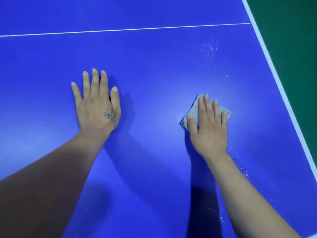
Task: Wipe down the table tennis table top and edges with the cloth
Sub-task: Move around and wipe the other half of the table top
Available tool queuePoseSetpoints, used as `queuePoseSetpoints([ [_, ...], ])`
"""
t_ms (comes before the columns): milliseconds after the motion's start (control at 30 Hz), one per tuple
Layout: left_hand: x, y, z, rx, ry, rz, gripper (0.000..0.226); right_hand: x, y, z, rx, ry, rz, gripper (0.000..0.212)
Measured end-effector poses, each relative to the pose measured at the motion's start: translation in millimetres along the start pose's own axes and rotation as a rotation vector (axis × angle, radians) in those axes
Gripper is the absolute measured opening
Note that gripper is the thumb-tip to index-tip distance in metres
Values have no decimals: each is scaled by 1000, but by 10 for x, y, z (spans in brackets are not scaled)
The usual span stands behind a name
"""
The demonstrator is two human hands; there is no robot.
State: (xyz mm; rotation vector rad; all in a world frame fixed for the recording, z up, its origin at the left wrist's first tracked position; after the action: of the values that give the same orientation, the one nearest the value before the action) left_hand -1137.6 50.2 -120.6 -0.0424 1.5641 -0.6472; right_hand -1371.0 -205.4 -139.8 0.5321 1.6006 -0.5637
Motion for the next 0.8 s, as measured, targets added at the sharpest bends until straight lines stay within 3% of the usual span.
queuePoseSetpoints([
  [167,-4,-256,-1011,62,44,-4,65,0,373,537,80,31,25,72],
  [267,112,-181,-1507,-29,89,24,65,-52,870,552,-23,23,20,71],
  [433,173,-114,-1599,-57,77,32,67,-114,1406,-84,-221,-76,4,69],
  [633,173,-113,-1608,-52,63,38,66,-25,1181,-893,-301,-38,4,68],
  [800,174,-115,-1612,-47,50,41,67,28,475,-958,-193,-41,7,68],
])
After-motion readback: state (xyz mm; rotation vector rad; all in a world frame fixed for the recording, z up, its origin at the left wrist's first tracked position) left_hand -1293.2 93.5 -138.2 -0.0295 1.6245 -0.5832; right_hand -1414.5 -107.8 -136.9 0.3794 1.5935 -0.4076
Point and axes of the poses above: each hand's wrist, its own z-axis towards the middle knuckle, its own x-axis out of the palm, y = z × x, the point moved 10 cm from there along z, towards the middle knuckle, and after that the axes turned 15 degrees about -z, right-handed, at the moved point
